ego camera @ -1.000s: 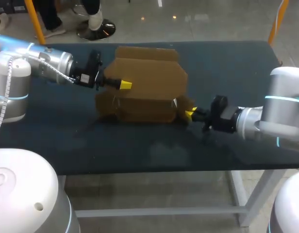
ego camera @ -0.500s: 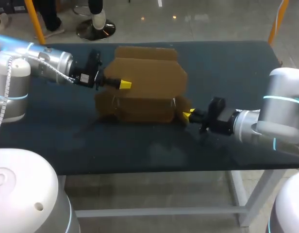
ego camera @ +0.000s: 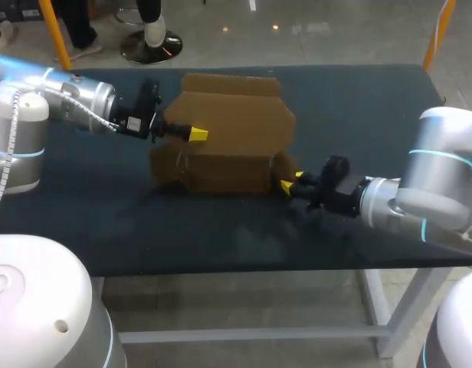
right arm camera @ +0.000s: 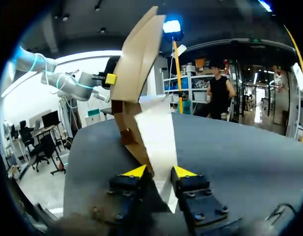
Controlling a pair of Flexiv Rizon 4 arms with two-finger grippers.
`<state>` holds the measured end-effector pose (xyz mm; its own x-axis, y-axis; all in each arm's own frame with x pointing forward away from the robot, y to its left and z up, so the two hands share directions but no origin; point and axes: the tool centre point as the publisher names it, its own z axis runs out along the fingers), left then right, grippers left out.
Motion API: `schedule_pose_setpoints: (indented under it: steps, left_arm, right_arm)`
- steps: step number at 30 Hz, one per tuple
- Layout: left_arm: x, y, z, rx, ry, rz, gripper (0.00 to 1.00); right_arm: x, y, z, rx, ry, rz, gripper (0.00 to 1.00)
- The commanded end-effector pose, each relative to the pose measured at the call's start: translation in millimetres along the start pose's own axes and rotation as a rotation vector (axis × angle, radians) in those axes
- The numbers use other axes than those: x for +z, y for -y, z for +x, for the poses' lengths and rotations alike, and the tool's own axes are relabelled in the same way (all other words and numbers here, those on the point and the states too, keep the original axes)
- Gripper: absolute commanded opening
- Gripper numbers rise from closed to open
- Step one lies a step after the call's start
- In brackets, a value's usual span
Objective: Assemble the packaging by folding the flat box into shape, placing the metal phone stand inside, and closing the box properly
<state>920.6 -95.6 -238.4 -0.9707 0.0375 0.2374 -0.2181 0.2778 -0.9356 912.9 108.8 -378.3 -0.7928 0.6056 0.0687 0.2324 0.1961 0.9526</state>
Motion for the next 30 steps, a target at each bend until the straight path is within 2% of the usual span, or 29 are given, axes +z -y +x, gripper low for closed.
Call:
schedule_pose_setpoints:
  steps: [1, 10, 14, 30]
  left_arm:
    - [3, -2.9, -1.2, 0.0, -0.002, -0.003, 0.0]
    - [3, -2.9, -1.2, 0.0, -0.002, -0.003, 0.0]
    - [3, -2.9, -1.2, 0.0, -0.002, -0.003, 0.0]
    - [3, -2.9, -1.2, 0.0, -0.002, -0.003, 0.0]
  right_arm:
    - [9, 0, 6, 0.009, 0.031, 0.001, 0.46]
    - [2, 16, 16, 0.09, 0.129, 0.017, 0.48]
    - [2, 19, 22, 0.11, 0.142, 0.018, 0.49]
    - [14, 3, 30, 0.1, 0.167, 0.022, 0.48]
